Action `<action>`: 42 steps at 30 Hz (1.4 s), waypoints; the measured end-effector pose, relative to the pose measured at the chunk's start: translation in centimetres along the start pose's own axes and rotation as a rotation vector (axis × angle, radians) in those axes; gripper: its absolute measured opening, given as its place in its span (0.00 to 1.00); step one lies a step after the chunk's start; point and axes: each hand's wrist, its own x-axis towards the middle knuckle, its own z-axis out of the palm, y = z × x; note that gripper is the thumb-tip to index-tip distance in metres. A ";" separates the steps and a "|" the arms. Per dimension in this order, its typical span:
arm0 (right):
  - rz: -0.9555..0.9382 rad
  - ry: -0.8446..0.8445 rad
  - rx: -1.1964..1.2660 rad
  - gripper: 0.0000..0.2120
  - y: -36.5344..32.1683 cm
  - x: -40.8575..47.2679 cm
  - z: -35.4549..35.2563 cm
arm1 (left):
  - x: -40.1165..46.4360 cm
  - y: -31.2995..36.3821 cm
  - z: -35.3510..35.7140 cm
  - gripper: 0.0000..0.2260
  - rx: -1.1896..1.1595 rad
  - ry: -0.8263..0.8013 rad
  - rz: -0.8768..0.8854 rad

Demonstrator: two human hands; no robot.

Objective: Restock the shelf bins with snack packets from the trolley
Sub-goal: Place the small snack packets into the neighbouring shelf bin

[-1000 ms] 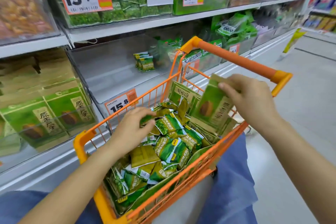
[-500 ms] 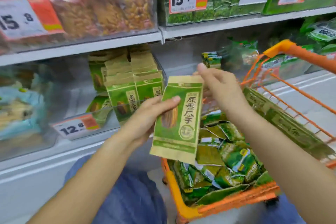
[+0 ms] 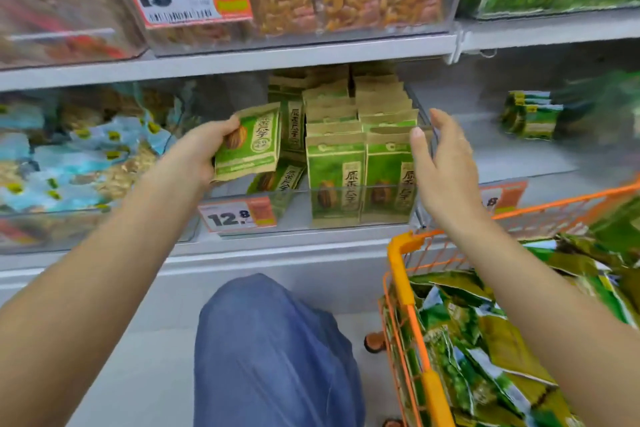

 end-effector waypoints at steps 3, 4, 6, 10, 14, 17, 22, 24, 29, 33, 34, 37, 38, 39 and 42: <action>0.004 0.049 0.071 0.23 0.6 -0.4 1.0 | 2.9 0.1 0.8 0.12 0.007 0.045 -0.034; 0.004 0.057 0.072 0.23 0.6 -0.5 1.1 | 3.8 0.0 1.0 0.10 0.021 0.061 -0.030; -0.010 0.048 0.030 0.23 0.7 -0.6 1.3 | 5.4 -0.6 1.5 0.10 0.143 0.103 -0.006; -0.041 0.026 -0.048 0.23 0.8 -0.6 1.1 | 8.1 -2.9 1.7 0.20 0.682 0.121 0.000; -0.066 0.036 -0.028 0.24 1.1 -0.7 1.3 | 8.2 -3.4 2.3 0.18 0.904 0.010 -0.057; -0.071 0.051 -0.023 0.23 1.2 -0.6 1.3 | 8.4 -3.3 1.9 0.18 0.915 -0.073 -0.111; -0.069 0.040 -0.009 0.23 1.2 -0.7 1.2 | 8.8 -3.5 1.3 0.05 0.624 -0.249 -0.250; -0.065 0.039 -0.010 0.23 1.2 -0.7 1.2 | 9.1 -3.4 1.1 0.02 0.540 -0.271 -0.264; -0.070 0.039 -0.010 0.23 1.2 -0.7 1.2 | 10.1 -3.1 1.0 0.05 0.371 -0.177 -0.180; -0.064 0.039 -0.003 0.23 1.2 -0.7 1.2 | 10.5 -2.7 1.9 0.05 0.480 -0.133 -0.079; -0.063 0.039 0.000 0.23 1.2 -0.7 1.2 | 10.5 -2.6 2.2 0.06 0.469 -0.162 -0.051; -0.064 0.034 0.008 0.23 1.3 -0.7 1.3 | 10.6 -2.6 3.0 0.09 0.459 -0.173 0.054; -0.065 0.032 0.010 0.24 1.4 -0.7 1.3 | 10.8 -2.8 3.1 0.10 0.433 -0.157 0.078; -0.065 0.032 0.012 0.24 1.4 -0.7 1.4 | 11.1 -2.9 3.0 0.13 0.403 -0.131 0.095; -0.064 0.045 0.021 0.24 1.5 -0.7 1.5 | 11.8 -2.8 3.3 0.23 0.348 0.006 0.183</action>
